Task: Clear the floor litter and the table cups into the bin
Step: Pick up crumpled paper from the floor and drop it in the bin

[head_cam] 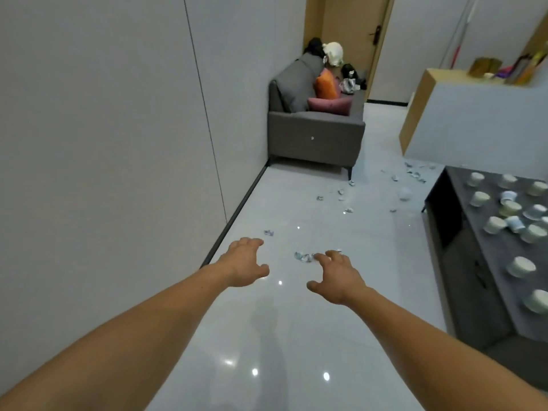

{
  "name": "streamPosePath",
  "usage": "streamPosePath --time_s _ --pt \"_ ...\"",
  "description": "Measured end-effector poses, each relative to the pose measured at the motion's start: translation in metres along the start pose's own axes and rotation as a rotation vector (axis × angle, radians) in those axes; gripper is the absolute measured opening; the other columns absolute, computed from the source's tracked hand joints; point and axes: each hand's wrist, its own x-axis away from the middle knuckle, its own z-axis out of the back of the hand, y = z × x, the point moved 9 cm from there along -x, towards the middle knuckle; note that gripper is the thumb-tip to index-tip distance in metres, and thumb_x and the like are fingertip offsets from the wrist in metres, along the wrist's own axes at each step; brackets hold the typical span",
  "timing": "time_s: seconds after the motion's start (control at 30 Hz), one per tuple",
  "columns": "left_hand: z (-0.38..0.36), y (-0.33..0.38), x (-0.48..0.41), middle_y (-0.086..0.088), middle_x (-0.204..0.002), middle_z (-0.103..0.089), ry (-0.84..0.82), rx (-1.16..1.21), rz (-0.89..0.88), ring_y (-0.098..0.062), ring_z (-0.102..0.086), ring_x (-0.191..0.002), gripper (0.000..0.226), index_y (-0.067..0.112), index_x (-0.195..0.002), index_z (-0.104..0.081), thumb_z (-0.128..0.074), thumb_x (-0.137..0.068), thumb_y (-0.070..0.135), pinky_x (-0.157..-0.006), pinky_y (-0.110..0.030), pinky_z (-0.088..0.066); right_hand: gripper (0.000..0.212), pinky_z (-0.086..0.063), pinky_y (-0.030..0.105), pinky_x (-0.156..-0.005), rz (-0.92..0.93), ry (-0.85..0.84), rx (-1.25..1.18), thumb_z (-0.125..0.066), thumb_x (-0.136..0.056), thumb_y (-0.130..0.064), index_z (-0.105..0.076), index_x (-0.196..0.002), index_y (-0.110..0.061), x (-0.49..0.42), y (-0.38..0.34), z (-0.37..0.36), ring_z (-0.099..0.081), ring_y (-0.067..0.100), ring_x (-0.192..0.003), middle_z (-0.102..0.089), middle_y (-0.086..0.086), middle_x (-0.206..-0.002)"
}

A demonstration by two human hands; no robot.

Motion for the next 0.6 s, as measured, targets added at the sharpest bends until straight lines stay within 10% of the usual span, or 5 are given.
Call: streamPosePath --time_s 0.6 --pt "0.001 0.137 -0.271 -0.006 -0.153 -0.024 -0.118 -0.092 -0.205 -0.028 -0.023 -0.14 0.075 0.019 -0.149 -0.024 -0.059 -0.086 0.042 -0.111 -0.046 -0.03 0.077 -0.032 0.042 -0.112 -0.265 0.044 -0.068 -0.059 -0.088 -0.052 -0.024 -0.152 -0.026 -0.153 0.161 0.088 -0.018 0.024 -0.144 -0.016 0.002 -0.159"
